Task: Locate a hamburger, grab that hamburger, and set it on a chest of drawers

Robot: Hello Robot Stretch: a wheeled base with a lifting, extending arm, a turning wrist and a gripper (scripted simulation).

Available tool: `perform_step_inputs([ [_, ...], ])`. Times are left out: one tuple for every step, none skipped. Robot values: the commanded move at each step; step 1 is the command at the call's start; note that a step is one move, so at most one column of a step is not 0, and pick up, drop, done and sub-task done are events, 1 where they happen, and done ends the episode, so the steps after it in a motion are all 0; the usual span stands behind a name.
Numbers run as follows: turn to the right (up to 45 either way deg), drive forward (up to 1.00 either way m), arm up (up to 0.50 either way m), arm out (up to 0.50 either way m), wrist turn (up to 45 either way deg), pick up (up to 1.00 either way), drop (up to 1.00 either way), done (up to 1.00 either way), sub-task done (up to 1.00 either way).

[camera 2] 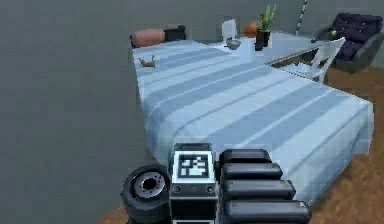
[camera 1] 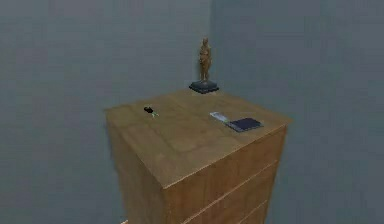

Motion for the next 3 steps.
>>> perform_step_inputs([
  [-27.0,0.0,0.0,0.0,0.0,0.0,0.0,0.0,0.0],
  [24.0,0.0,0.0,0.0,0.0,0.0,0.0,0.0,0.0],
  [-21.0,0.0,0.0,0.0,0.0,0.0,0.0,0.0,0.0],
])
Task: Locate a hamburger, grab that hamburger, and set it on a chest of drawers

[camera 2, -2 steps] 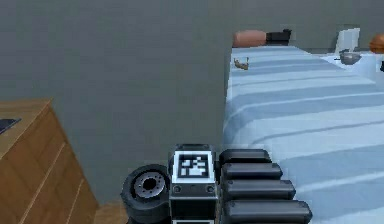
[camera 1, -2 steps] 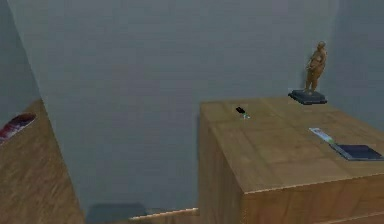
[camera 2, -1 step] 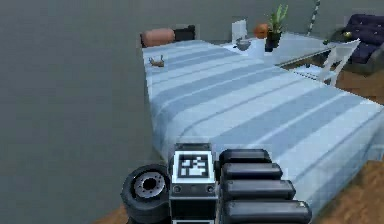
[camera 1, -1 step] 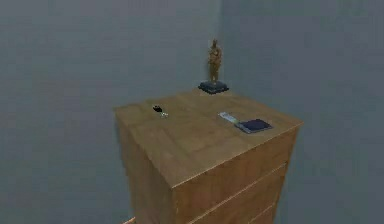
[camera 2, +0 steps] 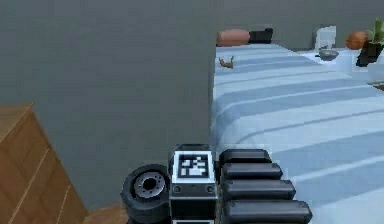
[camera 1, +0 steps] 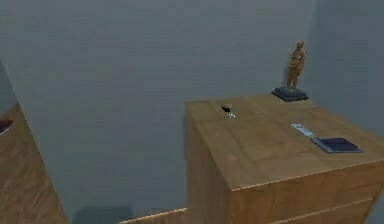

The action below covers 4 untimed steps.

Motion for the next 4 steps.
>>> perform_step_inputs([
  [12.0,0.0,0.0,0.0,0.0,0.0,0.0,0.0,0.0],
  [-24.0,0.0,0.0,0.0,0.0,0.0,0.0,0.0,0.0],
  [0.0,0.25,0.0,0.0,0.0,0.0,0.0,0.0,0.0],
  [45.0,0.0,0.0,0.0,0.0,0.0,0.0,0.0,0.0],
])
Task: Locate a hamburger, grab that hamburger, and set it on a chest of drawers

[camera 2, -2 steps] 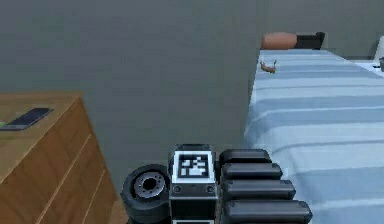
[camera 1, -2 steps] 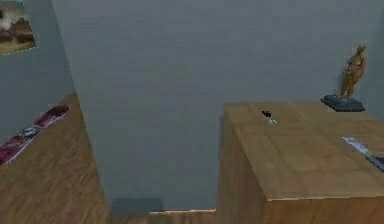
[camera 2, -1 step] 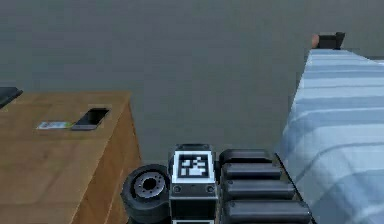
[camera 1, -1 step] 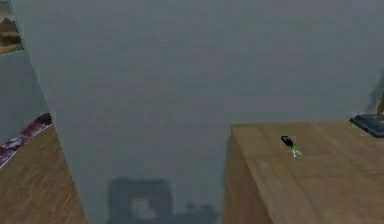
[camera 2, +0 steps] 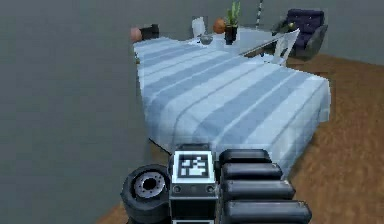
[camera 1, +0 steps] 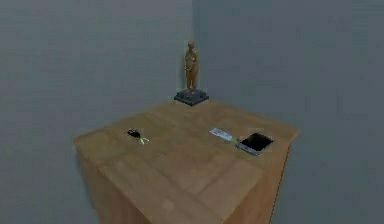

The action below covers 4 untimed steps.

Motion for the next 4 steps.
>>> perform_step_inputs([
  [-36.0,0.0,0.0,0.0,0.0,0.0,0.0,0.0,0.0],
  [24.0,0.0,0.0,0.0,0.0,0.0,0.0,0.0,0.0],
  [3.0,0.0,0.0,0.0,0.0,0.0,0.0,0.0,0.0],
  [-24.0,0.0,0.0,0.0,0.0,0.0,0.0,0.0,0.0],
])
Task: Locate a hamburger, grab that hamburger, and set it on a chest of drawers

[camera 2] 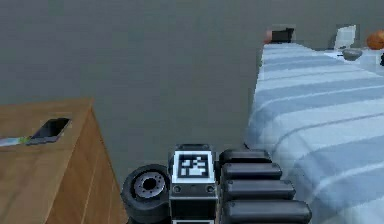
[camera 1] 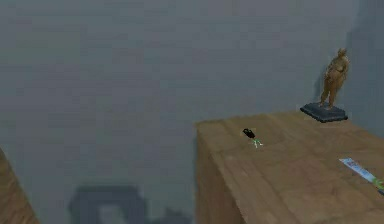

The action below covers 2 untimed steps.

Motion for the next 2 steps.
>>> perform_step_inputs([
  [30.0,0.0,0.0,0.0,0.0,0.0,0.0,0.0,0.0],
  [45.0,0.0,0.0,0.0,0.0,0.0,0.0,0.0,0.0],
])
